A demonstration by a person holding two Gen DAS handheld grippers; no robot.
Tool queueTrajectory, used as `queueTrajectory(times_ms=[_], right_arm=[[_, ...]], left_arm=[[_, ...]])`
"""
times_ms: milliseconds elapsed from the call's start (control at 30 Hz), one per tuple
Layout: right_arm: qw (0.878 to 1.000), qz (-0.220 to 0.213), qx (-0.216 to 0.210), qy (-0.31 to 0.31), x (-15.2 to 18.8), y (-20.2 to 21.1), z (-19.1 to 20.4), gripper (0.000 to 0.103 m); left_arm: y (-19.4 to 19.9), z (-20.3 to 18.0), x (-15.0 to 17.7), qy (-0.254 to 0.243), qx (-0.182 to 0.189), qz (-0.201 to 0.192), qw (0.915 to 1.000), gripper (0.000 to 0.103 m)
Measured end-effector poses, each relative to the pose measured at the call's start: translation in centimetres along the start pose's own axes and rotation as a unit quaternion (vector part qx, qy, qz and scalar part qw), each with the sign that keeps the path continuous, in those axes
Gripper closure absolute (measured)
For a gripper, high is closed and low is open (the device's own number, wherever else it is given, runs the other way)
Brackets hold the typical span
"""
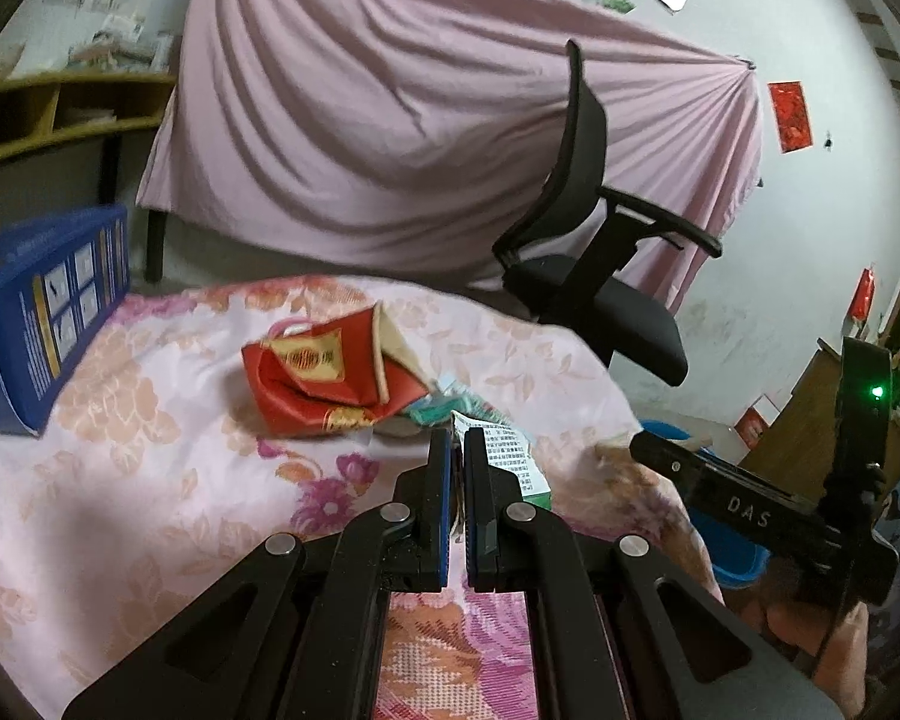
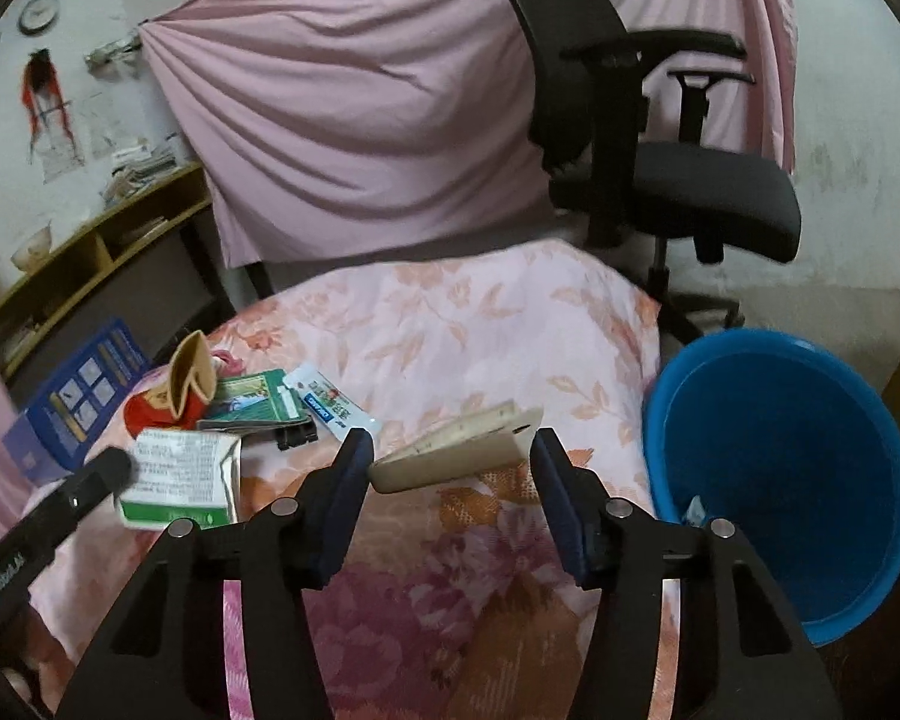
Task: Collect trash
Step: 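Grasp the beige phone case with the right tool while the left tool holds the sheet, then carry both items to the blue bucket and lower them inside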
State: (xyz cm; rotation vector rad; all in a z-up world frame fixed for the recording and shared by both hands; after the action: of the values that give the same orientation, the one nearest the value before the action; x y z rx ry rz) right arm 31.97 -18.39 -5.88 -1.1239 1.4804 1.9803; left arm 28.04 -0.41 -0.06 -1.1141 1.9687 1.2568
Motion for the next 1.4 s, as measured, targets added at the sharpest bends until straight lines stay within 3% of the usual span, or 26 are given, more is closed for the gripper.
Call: queueTrajectory(times_ms=[33, 200, 367, 433, 700, 900, 1000, 1233, 1400], right_arm=[[1.000, -0.002, -0.004, 0.003, 0.0, 0.2, 0.1, 0.079], [1.000, -0.001, -0.019, -0.015, 0.1, 0.1, -0.6, 0.080], [0.999, 0.012, -0.033, -0.039, 0.3, -0.4, -1.3, 0.082], [0.999, 0.022, -0.033, -0.033, 0.5, -0.7, -1.1, 0.094], [1.000, 0.004, -0.028, -0.002, 0.4, 0.2, -0.1, 0.096], [0.999, -0.045, -0.016, 0.008, -0.3, 2.1, 0.1, 0.096], [0.994, -0.106, 0.002, 0.023, -1.2, 4.3, 0.2, 0.096], [0.969, -0.242, 0.048, 0.031, -2.8, 10.7, -1.2, 0.096], [0.950, -0.296, 0.096, -0.003, -3.1, 13.9, -4.6, 0.096]], left_arm=[[0.2, -0.3, 0.0, -0.007, 0.001, -0.005, 1.0000, 0.101], [0.5, -1.1, 0.2, -0.029, 0.002, -0.014, 0.9995, 0.101], [-0.1, -0.7, 0.1, -0.014, 0.001, -0.003, 0.9999, 0.101], [-0.3, -0.5, 0.0, -0.008, 0.001, 0.000, 1.0000, 0.101], [0.1, -0.8, -0.1, -0.010, 0.002, -0.005, 0.9999, 0.101], [0.5, -1.1, -0.4, -0.008, 0.011, -0.016, 0.9998, 0.101], [1.0, -2.1, -0.9, -0.020, 0.015, -0.038, 0.9990, 0.101], [1.8, -7.7, -2.8, -0.073, 0.049, -0.097, 0.9914, 0.101], [0.2, -13.7, -3.1, -0.113, 0.092, -0.105, 0.9837, 0.101]])
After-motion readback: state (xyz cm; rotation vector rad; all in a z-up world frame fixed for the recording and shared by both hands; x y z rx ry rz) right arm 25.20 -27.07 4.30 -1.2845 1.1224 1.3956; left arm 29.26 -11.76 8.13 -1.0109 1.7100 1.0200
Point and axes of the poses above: each gripper's, at about its wrist camera, not at the fingertips, and y roughly against the way its jaws point, z to its left, x to its underside, the point moved 5 cm from there along -y, roughly the way its jaws point, and after that the axes turned 6 degrees about y, right-handed, at the moved point
